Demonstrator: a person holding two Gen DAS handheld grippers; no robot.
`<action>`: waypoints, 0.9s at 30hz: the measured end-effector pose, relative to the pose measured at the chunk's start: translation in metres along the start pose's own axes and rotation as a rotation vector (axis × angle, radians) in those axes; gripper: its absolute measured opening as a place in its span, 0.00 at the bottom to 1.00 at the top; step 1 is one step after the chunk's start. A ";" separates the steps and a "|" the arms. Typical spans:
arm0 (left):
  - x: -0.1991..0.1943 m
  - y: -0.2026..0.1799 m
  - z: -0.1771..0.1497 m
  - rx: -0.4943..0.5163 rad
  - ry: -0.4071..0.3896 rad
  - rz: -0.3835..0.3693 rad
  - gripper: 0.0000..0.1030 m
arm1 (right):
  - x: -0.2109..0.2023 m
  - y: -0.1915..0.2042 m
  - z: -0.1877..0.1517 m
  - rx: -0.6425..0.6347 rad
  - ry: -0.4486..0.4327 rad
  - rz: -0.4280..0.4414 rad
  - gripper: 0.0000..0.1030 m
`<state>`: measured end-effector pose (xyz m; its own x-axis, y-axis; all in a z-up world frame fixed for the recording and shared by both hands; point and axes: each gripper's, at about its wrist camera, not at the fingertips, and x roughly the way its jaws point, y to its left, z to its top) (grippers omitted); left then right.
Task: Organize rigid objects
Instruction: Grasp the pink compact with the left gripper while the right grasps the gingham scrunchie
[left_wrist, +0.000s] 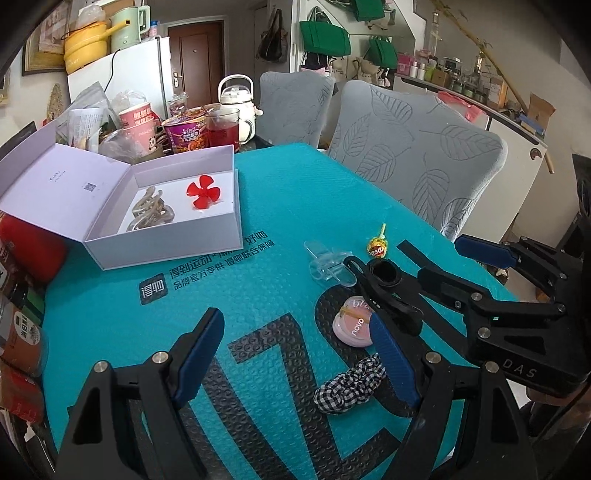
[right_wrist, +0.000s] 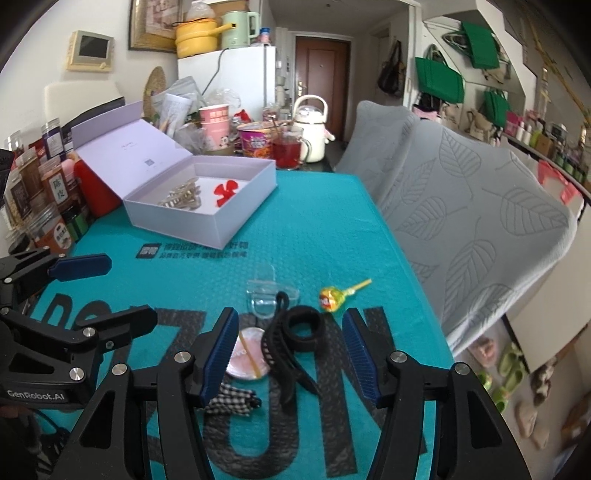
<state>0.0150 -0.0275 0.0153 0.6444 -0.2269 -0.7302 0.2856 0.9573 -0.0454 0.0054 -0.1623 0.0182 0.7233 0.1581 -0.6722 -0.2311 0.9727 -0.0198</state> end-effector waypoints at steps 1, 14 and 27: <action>0.002 -0.001 0.000 0.000 0.006 -0.004 0.79 | 0.001 -0.002 -0.002 0.007 0.005 -0.002 0.57; 0.049 -0.021 -0.003 0.040 0.108 -0.064 0.79 | 0.018 -0.031 -0.033 0.102 0.088 -0.026 0.57; 0.096 -0.045 -0.005 0.070 0.218 -0.111 0.78 | 0.028 -0.060 -0.044 0.169 0.126 -0.038 0.57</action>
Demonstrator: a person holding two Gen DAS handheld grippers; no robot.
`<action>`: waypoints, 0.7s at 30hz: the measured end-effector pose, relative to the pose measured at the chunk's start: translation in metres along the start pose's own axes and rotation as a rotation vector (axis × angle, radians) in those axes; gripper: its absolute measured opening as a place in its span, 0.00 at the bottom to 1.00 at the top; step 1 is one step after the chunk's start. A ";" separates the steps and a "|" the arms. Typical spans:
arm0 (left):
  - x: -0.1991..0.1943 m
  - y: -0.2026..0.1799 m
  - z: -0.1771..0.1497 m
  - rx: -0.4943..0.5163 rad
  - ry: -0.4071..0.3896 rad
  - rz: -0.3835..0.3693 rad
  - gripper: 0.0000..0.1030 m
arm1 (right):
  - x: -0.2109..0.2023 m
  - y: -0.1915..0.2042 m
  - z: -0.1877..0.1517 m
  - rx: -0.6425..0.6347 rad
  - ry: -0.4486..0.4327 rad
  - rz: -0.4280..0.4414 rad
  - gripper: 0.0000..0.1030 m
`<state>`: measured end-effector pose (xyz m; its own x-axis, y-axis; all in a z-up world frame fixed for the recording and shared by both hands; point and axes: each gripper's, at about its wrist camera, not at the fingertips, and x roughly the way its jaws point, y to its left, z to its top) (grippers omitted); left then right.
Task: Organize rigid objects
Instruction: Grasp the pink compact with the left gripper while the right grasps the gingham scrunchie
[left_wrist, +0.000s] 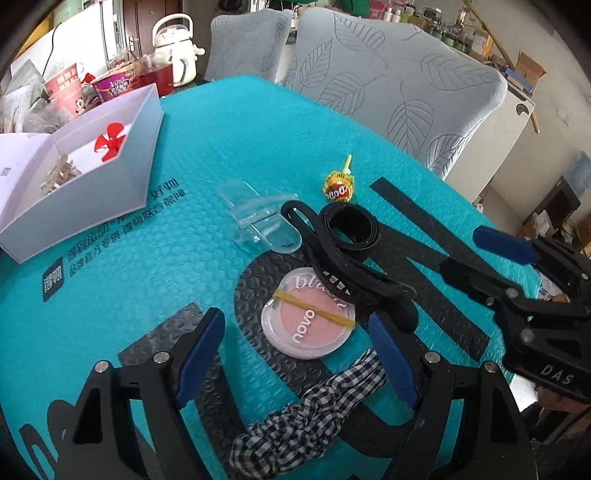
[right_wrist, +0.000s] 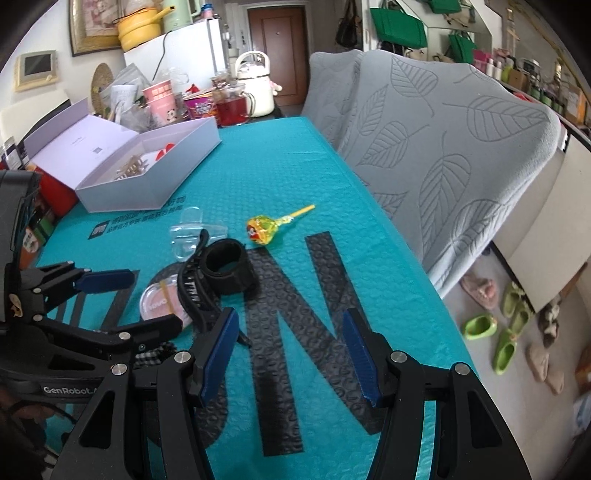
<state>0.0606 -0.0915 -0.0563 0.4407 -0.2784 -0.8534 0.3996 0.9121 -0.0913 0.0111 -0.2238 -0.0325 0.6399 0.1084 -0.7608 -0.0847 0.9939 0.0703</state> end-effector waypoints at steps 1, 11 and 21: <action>0.004 -0.001 -0.001 0.007 0.012 0.004 0.74 | 0.000 -0.001 0.000 0.005 0.000 -0.001 0.57; -0.009 -0.003 -0.005 0.032 -0.057 0.034 0.52 | -0.006 -0.001 -0.001 0.013 -0.010 0.000 0.57; -0.057 0.026 -0.022 -0.033 -0.148 0.078 0.52 | -0.012 0.017 -0.005 -0.019 -0.016 0.039 0.57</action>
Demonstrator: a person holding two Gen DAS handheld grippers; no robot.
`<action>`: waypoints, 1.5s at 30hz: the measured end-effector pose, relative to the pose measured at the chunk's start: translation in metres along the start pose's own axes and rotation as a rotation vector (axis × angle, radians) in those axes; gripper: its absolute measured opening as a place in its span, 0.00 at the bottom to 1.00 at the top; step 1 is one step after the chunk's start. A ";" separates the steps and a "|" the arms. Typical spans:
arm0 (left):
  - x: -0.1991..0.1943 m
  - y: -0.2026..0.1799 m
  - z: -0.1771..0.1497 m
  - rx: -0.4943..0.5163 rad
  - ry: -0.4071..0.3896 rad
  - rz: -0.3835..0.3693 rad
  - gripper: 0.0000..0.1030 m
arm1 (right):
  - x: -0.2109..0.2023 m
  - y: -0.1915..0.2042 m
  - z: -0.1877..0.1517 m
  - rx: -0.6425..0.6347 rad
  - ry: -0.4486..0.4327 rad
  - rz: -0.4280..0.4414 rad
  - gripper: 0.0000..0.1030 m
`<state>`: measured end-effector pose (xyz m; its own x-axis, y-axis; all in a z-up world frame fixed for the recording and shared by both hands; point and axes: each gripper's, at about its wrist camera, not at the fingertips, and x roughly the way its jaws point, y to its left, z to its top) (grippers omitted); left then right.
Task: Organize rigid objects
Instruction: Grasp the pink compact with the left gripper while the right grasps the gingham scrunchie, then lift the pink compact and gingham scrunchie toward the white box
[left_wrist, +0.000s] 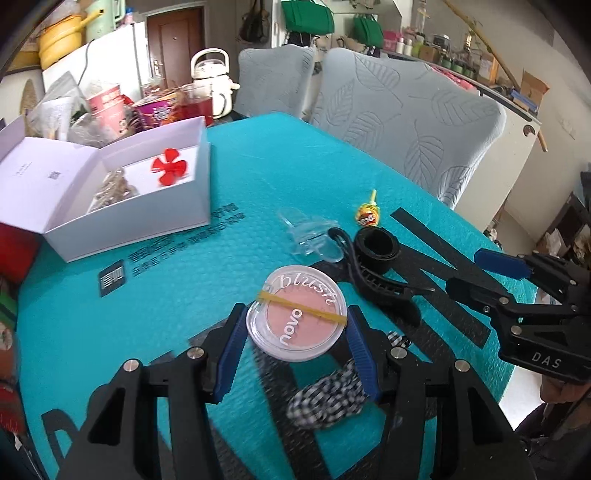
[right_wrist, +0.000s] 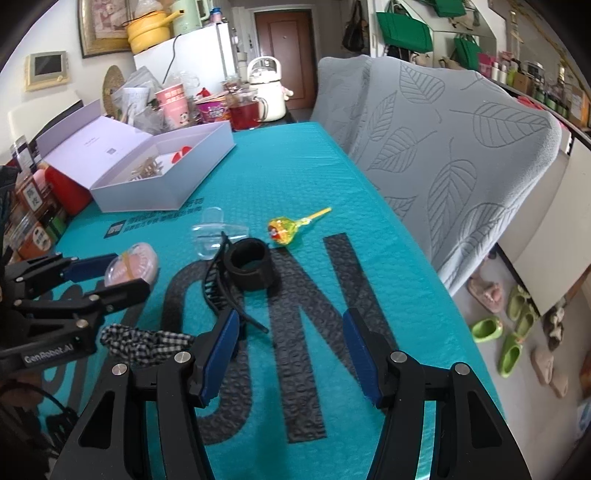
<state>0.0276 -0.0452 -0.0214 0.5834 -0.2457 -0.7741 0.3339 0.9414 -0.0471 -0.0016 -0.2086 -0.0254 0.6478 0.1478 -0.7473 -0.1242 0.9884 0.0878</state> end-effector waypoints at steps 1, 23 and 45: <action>-0.002 0.006 0.000 -0.010 -0.001 0.003 0.52 | 0.000 0.002 0.000 -0.001 0.003 0.007 0.57; -0.045 0.094 -0.057 -0.222 -0.021 0.071 0.52 | 0.018 0.093 -0.021 -0.018 0.008 0.189 1.00; -0.042 0.115 -0.068 -0.280 -0.012 0.045 0.52 | 0.042 0.098 -0.027 0.051 0.022 0.075 0.97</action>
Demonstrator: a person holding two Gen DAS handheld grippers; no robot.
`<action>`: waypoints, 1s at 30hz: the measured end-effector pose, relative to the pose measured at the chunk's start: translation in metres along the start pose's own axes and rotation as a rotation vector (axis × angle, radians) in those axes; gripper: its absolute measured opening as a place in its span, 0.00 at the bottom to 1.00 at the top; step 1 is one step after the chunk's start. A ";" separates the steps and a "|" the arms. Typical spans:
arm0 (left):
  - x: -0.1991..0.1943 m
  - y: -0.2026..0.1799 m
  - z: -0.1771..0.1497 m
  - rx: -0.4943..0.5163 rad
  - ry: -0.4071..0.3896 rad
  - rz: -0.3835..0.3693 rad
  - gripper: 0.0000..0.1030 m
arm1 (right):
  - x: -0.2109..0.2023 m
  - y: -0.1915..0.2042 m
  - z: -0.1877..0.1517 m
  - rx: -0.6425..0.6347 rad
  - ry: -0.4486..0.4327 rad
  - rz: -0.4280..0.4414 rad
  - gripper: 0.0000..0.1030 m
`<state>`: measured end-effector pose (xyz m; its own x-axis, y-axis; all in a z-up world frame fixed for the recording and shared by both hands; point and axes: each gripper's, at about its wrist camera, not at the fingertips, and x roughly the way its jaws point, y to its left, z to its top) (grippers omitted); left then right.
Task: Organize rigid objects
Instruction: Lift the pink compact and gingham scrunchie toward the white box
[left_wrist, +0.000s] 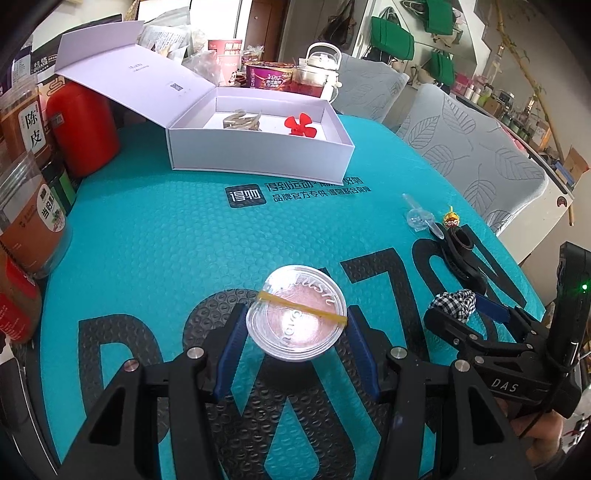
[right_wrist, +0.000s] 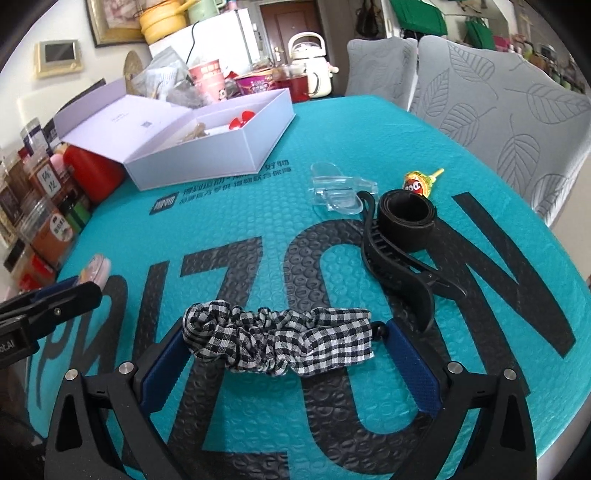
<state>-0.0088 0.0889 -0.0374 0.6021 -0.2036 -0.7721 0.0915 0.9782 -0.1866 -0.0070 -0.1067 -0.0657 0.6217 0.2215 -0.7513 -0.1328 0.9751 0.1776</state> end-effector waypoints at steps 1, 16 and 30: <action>0.000 0.000 0.000 0.000 0.001 0.001 0.52 | -0.001 0.000 0.000 -0.003 -0.002 0.002 0.97; -0.023 -0.003 0.002 0.006 -0.043 0.033 0.52 | -0.022 0.009 0.002 -0.047 -0.048 0.030 0.97; -0.071 0.002 0.012 -0.033 -0.159 0.088 0.52 | -0.052 0.038 0.016 -0.126 -0.099 0.118 0.97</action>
<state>-0.0421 0.1055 0.0242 0.7249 -0.1059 -0.6806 0.0088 0.9895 -0.1446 -0.0318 -0.0815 -0.0094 0.6678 0.3385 -0.6628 -0.3009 0.9374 0.1756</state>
